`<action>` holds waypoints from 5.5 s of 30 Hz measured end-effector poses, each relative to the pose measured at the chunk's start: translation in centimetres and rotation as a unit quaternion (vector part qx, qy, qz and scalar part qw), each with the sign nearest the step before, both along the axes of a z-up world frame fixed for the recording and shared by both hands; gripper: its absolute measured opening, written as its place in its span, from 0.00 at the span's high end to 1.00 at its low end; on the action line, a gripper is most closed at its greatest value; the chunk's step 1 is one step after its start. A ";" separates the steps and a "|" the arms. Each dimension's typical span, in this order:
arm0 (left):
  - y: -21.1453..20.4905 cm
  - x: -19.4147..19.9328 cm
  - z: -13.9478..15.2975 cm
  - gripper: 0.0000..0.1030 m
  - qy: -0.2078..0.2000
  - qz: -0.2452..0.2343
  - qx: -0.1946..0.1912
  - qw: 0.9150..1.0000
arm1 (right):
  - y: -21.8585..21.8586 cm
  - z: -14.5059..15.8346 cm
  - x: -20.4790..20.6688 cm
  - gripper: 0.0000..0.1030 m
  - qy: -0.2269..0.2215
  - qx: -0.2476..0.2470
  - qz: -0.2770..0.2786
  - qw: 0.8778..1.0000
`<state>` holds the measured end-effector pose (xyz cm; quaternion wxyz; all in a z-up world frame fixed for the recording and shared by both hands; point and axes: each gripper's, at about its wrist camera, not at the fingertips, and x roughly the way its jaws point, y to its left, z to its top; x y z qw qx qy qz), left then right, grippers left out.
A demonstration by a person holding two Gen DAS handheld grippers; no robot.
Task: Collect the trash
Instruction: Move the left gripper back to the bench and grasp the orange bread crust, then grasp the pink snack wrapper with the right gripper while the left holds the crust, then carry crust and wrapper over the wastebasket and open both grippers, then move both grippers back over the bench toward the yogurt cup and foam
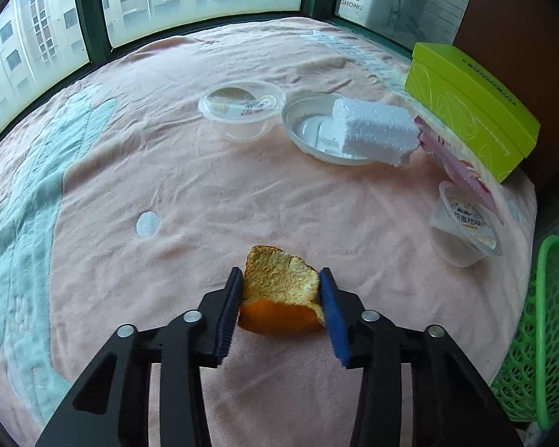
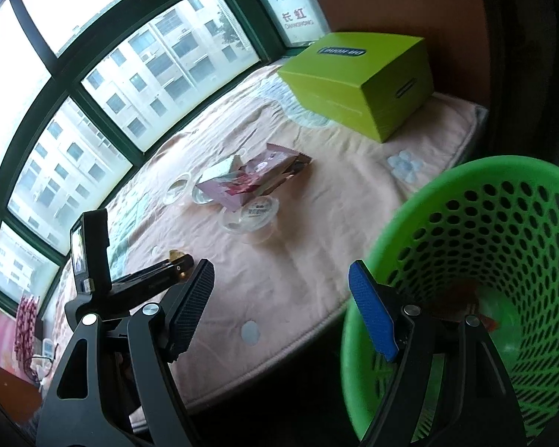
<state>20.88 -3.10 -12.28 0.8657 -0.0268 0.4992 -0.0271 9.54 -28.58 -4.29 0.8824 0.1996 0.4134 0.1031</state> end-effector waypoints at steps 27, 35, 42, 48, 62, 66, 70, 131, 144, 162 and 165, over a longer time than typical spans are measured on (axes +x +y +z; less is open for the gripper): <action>3.0 -2.2 3.6 0.74 -0.030 -0.028 -0.081 0.996 | 2.8 -3.7 16.7 0.23 0.161 0.112 -0.088 0.977; 3.3 -2.1 3.5 0.75 -0.029 -0.035 -0.091 0.995 | 3.6 -5.4 18.9 0.27 0.196 0.062 -0.116 0.972; 3.4 -2.1 3.0 0.75 -0.023 -0.032 -0.095 0.995 | 4.6 -5.9 19.7 0.29 0.197 0.020 -0.096 0.975; 3.4 -2.2 3.2 0.75 -0.026 -0.032 -0.096 0.995 | 5.4 -5.9 19.5 0.55 0.191 -0.028 -0.083 0.978; 2.9 -3.2 5.4 0.75 -0.048 -0.035 -0.093 0.994 | 3.0 -2.8 15.6 0.85 0.127 0.051 -0.075 0.988; 2.5 -3.5 6.1 0.75 -0.052 -0.039 -0.097 0.993 | 2.4 -0.7 13.6 0.86 0.096 0.057 -0.069 0.991; 1.5 -4.1 7.2 0.75 -0.063 -0.052 -0.096 0.992 | 0.9 1.5 10.5 0.86 0.065 0.063 -0.072 0.993; -23.3 -11.3 8.8 0.47 -0.020 -0.304 -0.123 0.945 | -15.2 3.5 -12.7 0.28 -0.053 -0.056 -0.213 0.974; -16.4 -8.7 9.3 0.46 -0.034 -0.225 -0.108 0.968 | -11.6 3.5 -10.3 0.26 -0.051 -0.056 -0.160 0.984; -2.4 -4.2 10.0 0.45 -0.062 -0.076 -0.096 0.991 | -2.0 2.5 -3.6 0.23 -0.038 -0.066 -0.026 0.997; -0.7 -3.7 10.0 0.45 -0.064 -0.060 -0.093 0.992 | -0.2 1.8 -2.1 0.23 -0.031 -0.066 -0.003 0.997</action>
